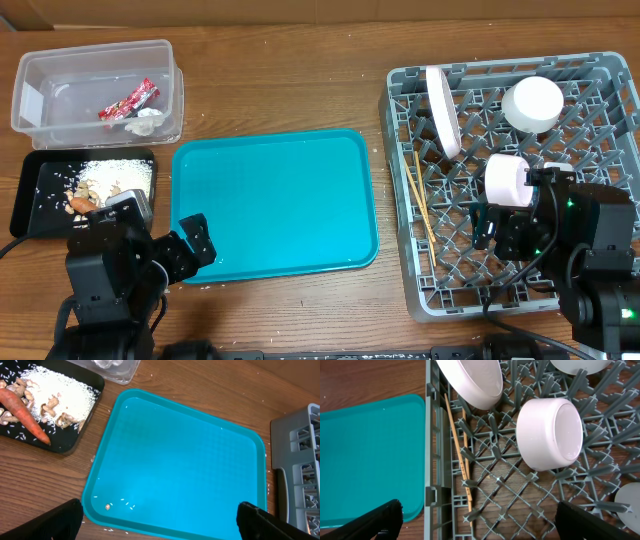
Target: Sort waste into correct bins and load items into the dishwasher
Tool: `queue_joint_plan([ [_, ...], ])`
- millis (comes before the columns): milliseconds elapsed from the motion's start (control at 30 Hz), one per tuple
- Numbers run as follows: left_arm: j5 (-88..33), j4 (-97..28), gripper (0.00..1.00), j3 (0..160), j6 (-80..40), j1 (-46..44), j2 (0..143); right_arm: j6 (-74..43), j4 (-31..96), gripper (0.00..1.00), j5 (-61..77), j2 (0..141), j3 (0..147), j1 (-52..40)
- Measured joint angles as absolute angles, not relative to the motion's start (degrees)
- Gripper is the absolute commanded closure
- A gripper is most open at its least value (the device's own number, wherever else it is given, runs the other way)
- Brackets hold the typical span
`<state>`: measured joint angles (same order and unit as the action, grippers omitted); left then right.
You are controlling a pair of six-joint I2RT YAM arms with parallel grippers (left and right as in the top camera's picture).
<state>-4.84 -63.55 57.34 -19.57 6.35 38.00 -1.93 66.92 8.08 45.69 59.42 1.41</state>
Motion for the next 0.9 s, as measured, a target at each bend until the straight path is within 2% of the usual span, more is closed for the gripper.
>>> queue_joint_plan([
  [267,-4.8,-63.5,0.00,57.3,-19.6,6.3,38.0,-2.0,67.7,0.00,6.6,45.7,59.4,1.4],
  [533,-4.8,-63.6,0.00,57.3,-19.6,6.3,38.0,-1.9,59.3,0.00,8.3,43.2,58.3,1.4],
  [700,-4.8,-63.6,0.00,57.3,-19.6,6.3,38.0,-2.0,52.9,0.00,9.0,33.5,52.0,1.4],
  [900,-4.6,-63.5,0.00,57.3,-19.6,6.3,38.0,-2.0,43.0,0.00,10.5,13.5,37.5,1.4],
])
